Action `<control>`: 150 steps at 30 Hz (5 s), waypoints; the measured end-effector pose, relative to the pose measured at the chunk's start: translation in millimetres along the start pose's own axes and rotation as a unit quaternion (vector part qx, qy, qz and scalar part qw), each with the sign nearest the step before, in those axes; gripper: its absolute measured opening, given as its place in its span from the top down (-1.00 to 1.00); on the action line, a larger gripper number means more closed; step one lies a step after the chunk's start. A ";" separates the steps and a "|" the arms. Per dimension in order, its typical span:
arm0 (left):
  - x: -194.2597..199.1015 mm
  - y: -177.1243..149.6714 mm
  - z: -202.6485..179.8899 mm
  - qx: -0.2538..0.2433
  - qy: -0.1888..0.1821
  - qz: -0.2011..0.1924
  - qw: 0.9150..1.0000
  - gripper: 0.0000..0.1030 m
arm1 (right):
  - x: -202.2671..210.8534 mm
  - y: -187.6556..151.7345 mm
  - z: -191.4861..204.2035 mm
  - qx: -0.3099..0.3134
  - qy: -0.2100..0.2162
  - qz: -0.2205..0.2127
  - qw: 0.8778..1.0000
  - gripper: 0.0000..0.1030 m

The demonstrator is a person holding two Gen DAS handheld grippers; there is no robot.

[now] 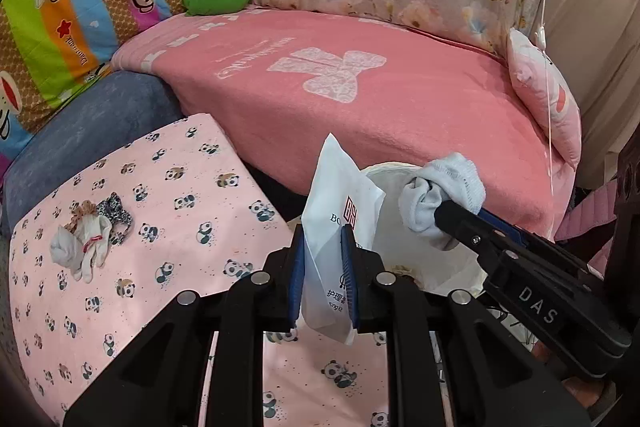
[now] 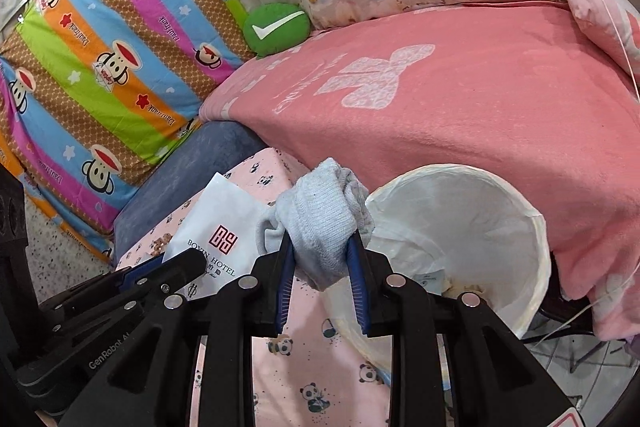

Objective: Collect trash
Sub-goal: 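Carry the card and sock over the basket and open both tools to drop them, then move both open tools back to the remaining socks on the table, then grasp the light blue sock with the left tool while the right tool grasps the red-striped white sock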

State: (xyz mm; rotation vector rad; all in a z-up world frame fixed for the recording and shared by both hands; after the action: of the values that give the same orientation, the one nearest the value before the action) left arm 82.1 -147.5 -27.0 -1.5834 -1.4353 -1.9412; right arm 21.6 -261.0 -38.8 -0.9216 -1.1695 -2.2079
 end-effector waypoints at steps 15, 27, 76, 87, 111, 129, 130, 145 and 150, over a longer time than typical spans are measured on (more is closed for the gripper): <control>-28.7 13.4 -54.9 -0.033 -0.017 0.020 0.999 0.55 | 20.8 -7.2 -71.5 -0.053 -0.016 -0.012 0.998 0.49; -36.0 13.0 -40.6 -0.001 0.011 0.022 1.000 -0.15 | 10.4 -8.8 -76.4 -0.063 -0.018 -0.006 0.998 0.40; -7.6 -35.1 77.1 0.097 0.054 0.018 0.994 -0.18 | -33.2 -30.4 35.7 0.048 -0.038 0.033 0.998 0.11; 2.5 -55.1 137.8 0.142 0.073 0.016 0.987 -0.21 | -61.5 -50.1 98.7 0.101 -0.032 0.061 0.992 0.11; -6.8 -95.5 303.6 0.246 0.142 0.040 0.958 -0.52 | -156.2 -70.4 225.5 0.195 -0.011 0.125 0.973 0.03; -53.1 -66.2 367.1 0.274 0.104 0.047 0.955 -0.44 | -258.6 -40.0 301.2 0.209 0.018 0.154 0.966 0.03; -55.5 -65.2 368.4 0.273 0.097 0.049 0.956 -0.35 | -265.3 -37.3 304.9 0.208 0.019 0.154 0.966 0.03; -52.2 -80.0 368.0 0.282 0.053 0.049 0.957 0.42 | -322.5 -48.4 316.9 0.212 0.033 0.221 0.951 0.86; -41.1 -84.4 355.5 0.279 0.059 0.045 0.957 0.43 | -304.8 -60.7 315.1 0.223 0.047 0.211 0.951 0.89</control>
State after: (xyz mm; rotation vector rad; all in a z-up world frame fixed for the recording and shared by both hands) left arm 251.4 160.9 -133.6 -1.2225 -1.6354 -1.3777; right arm 289.6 66.5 -168.3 -0.7755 -1.2218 -1.5453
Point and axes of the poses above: each gripper's, at about its wrist camera, not at the fingertips, and x roughly against the way its jaws point, z to its left, y to its top, the point moved 6 cm from there along -x, roughly the way its jaws point, and after that the axes turned 12 degrees about z, right-handed, at the moved point
